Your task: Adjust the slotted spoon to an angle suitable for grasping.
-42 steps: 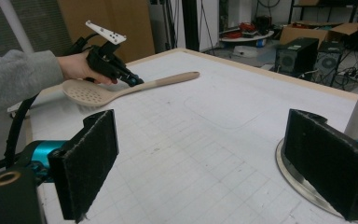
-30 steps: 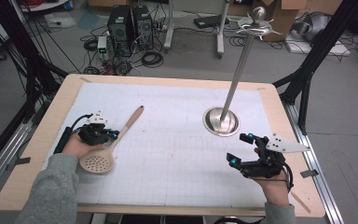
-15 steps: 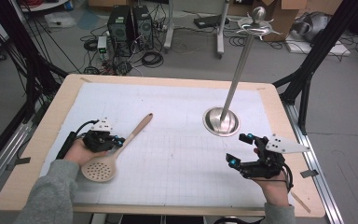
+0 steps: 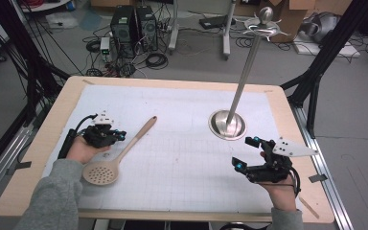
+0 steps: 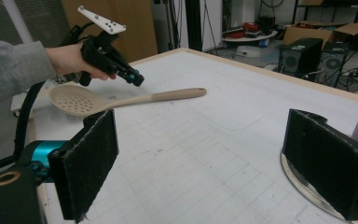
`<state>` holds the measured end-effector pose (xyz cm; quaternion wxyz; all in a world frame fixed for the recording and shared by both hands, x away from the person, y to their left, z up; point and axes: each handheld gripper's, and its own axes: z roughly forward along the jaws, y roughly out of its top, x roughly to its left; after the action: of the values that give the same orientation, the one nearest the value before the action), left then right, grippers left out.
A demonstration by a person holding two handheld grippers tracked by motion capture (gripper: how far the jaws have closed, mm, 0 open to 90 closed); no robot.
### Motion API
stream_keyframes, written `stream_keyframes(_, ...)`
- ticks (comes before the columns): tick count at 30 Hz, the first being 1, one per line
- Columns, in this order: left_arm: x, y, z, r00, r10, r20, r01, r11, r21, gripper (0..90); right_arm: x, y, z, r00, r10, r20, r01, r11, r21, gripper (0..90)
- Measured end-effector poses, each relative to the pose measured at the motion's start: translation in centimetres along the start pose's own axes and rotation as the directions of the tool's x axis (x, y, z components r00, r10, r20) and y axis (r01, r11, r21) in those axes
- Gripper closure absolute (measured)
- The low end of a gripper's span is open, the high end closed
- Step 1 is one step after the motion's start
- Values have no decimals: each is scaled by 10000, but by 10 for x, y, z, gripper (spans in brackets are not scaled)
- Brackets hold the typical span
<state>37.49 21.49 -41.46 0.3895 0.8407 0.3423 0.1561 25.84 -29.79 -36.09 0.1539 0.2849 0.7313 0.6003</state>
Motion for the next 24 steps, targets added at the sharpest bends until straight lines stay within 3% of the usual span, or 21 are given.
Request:
stream_keyframes(3, -3, 3, 13, 10000, 7, -89, -4, 9992, 391, 896, 1, 1, 0, 9999, -78, -113, 77, 9999, -69, 93)
stream_keyframes(10, -6, 5, 27, 10000, -54, -59, 58, 9977, 679, 896, 0, 1, -3, 9999, -22, -124, 21, 9999, -109, 93)
stream_keyframes(13, -8, 7, 32, 9999, 102, -26, -99, 9965, 828, 896, 0, 1, -4, 9999, 11, -105, -13, 9999, -148, 93)
stream_keyframes(24, -15, 9, 38, 9975, 460, 532, -498, 9963, 705, 896, 0, 2, -4, 10000, -1, -90, 0, 9999, -136, 93)
